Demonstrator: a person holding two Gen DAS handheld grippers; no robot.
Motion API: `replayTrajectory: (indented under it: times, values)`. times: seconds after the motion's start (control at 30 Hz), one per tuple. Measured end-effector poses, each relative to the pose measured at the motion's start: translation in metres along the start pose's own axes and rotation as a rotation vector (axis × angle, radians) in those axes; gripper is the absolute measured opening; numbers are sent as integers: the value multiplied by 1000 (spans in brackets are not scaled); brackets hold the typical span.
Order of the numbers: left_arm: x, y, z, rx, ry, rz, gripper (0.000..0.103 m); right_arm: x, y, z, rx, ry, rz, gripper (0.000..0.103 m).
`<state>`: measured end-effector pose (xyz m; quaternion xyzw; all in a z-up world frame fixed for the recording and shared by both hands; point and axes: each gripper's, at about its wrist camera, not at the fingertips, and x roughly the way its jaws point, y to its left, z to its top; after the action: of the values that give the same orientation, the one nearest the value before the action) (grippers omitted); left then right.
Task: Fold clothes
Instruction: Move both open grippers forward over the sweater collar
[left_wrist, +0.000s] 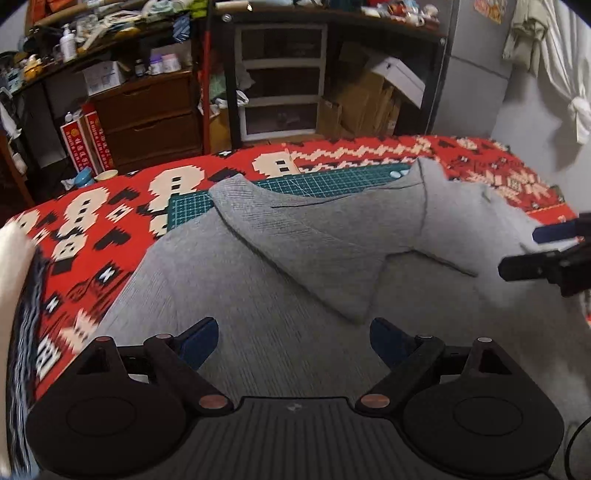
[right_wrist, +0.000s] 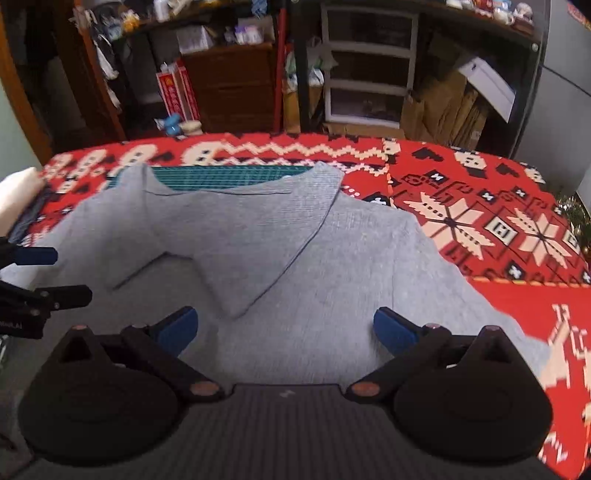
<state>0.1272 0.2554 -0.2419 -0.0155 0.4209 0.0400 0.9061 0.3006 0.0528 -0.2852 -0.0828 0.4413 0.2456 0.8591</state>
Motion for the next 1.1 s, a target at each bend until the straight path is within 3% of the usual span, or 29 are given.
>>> replayTrajectory:
  times: [0.17, 0.47, 0.67, 0.83, 1.1]
  values:
    - [19, -4, 12, 28, 85, 10, 90, 25, -1, 6, 4, 85, -3, 102]
    - [32, -14, 22, 26, 166, 7, 103, 36, 8, 8, -37, 120, -40, 103]
    - [38, -15, 32, 23, 243, 9, 103, 42, 13, 24, 50, 269, -90, 103]
    - [43, -15, 41, 20, 307, 11, 103, 52, 11, 38, 9, 372, -64, 103]
    - [46, -15, 47, 32, 360, 9, 103, 51, 14, 41, -19, 398, -46, 102]
